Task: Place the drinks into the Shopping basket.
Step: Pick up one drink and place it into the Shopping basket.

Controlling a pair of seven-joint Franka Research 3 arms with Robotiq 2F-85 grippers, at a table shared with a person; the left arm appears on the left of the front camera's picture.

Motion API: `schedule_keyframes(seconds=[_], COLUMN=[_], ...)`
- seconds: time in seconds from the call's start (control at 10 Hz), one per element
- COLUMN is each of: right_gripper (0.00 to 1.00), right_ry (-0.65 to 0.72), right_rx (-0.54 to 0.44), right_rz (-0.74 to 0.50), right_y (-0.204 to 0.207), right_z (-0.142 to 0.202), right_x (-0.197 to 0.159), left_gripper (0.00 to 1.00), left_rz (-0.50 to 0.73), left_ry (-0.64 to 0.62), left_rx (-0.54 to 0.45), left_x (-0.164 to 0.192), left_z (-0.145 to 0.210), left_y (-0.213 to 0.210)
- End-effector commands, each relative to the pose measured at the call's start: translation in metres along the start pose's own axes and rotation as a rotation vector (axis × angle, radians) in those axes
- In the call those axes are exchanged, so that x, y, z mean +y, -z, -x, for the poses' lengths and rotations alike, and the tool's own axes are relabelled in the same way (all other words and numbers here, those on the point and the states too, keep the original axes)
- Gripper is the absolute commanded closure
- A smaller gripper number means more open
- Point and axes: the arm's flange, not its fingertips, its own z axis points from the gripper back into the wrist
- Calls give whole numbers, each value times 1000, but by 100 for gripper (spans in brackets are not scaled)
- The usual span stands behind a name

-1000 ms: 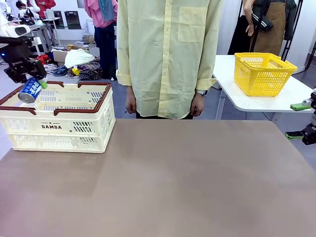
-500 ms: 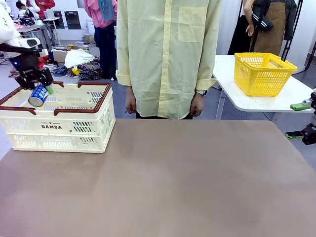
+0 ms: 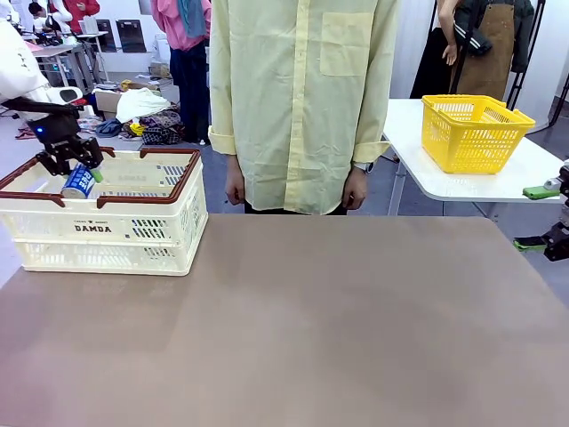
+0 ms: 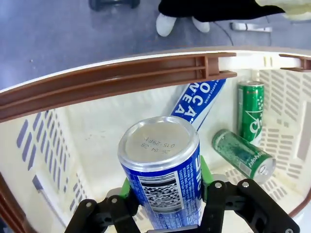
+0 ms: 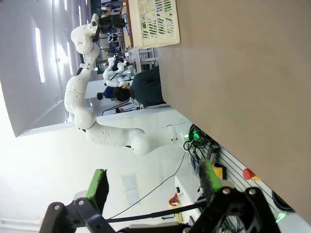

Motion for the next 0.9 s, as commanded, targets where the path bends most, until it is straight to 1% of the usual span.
schedule_keyframes(seconds=[0.0, 0.2, 0.3, 0.4, 0.7, 0.8], right_gripper=[0, 0, 0, 0, 0, 0], right_ry=[0, 0, 0, 0, 0, 0], right_rx=[13, 13, 13, 13, 13, 13], right_rz=[10, 10, 10, 10, 10, 10], right_y=[-3, -3, -3, -3, -3, -3], right_z=[1, 1, 1, 1, 1, 1], right_x=[3, 3, 3, 3, 3, 3], left_gripper=[100, 100, 100, 100, 100, 100], left_rz=[-33, -86, -124, -146, -210, -220], left_ry=[-39, -58, -55, -57, -91, -90], left_rx=[11, 69, 116, 131, 96, 101], left_x=[-4, -8, -12, -16, -24, -26], left_z=[3, -3, -5, -6, -1, 0], left_y=[2, 18, 28, 34, 36, 37])
